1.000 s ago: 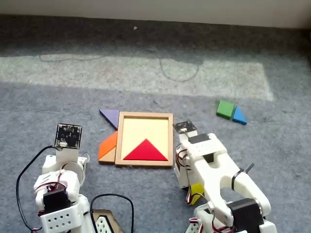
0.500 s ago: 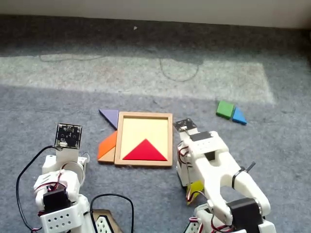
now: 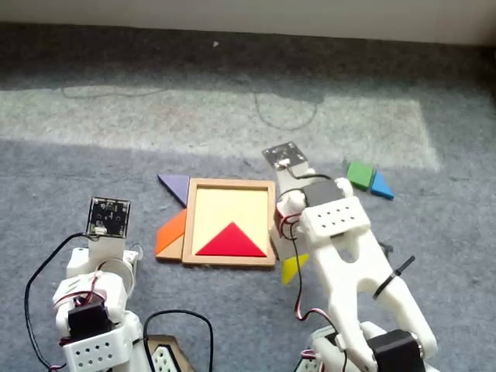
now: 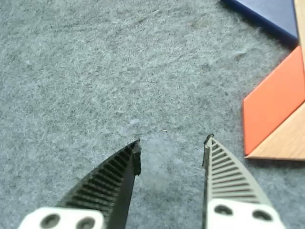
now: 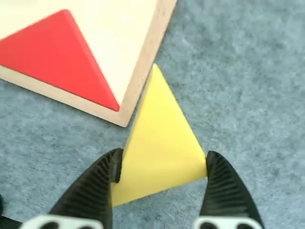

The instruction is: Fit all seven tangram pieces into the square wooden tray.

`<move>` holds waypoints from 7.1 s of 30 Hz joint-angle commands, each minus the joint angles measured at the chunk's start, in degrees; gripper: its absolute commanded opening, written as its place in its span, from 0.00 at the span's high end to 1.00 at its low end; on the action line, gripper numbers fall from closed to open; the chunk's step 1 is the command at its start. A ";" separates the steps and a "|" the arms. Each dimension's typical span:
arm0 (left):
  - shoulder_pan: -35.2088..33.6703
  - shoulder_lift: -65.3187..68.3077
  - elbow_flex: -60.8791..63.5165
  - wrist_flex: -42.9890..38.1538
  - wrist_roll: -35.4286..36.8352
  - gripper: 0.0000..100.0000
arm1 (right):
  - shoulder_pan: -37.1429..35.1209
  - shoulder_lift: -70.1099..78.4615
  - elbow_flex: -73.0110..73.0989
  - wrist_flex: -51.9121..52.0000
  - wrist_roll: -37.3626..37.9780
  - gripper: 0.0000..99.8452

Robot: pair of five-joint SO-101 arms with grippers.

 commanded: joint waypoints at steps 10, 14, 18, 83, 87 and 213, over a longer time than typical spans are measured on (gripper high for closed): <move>0.13 -0.48 -0.31 -0.88 -0.70 0.78 | -14.37 -0.13 -7.16 -16.31 -15.65 0.91; 0.13 -0.48 -0.31 -0.88 -0.70 0.78 | -15.87 8.57 -11.12 -19.91 -16.97 0.91; 0.13 -0.48 -0.31 -0.88 -0.70 0.78 | -16.57 19.91 -21.23 -18.33 -18.37 0.91; 0.13 -0.48 -0.31 -0.88 -0.70 0.78 | -6.02 36.44 -29.14 -9.89 35.96 0.66; 0.13 -0.48 -0.31 -0.88 -0.70 0.78 | -9.01 36.53 -29.14 -9.98 37.27 0.66; -14.73 -0.57 -1.89 -4.40 5.36 0.77 | -15.16 46.81 -47.25 -20.00 25.14 0.87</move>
